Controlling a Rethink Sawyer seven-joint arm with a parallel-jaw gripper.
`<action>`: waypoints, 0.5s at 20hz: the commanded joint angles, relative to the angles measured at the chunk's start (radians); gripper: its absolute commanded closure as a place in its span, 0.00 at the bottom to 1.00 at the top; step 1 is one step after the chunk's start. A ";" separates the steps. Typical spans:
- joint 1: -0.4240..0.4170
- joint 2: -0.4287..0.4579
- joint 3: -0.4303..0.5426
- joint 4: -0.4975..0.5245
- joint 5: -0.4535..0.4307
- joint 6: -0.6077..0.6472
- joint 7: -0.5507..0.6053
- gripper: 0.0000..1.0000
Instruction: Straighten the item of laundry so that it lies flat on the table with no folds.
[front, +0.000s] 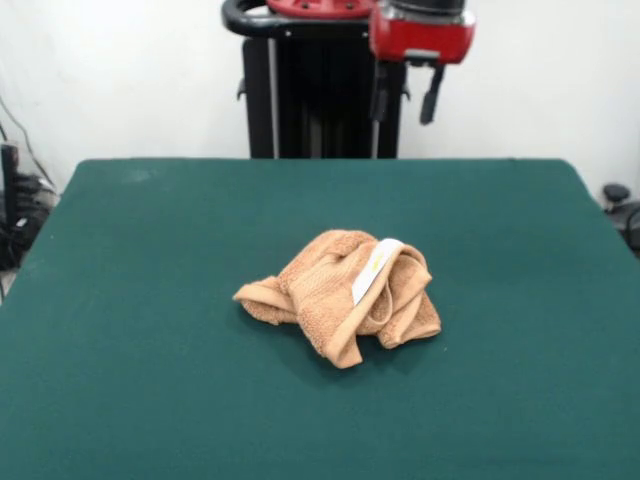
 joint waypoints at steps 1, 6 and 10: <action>0.077 -0.003 -0.118 -0.103 0.083 0.092 0.329 0.00; 0.083 0.032 -0.123 -0.117 0.157 0.023 0.352 0.00; 0.056 0.114 -0.060 -0.094 0.240 -0.158 0.388 0.00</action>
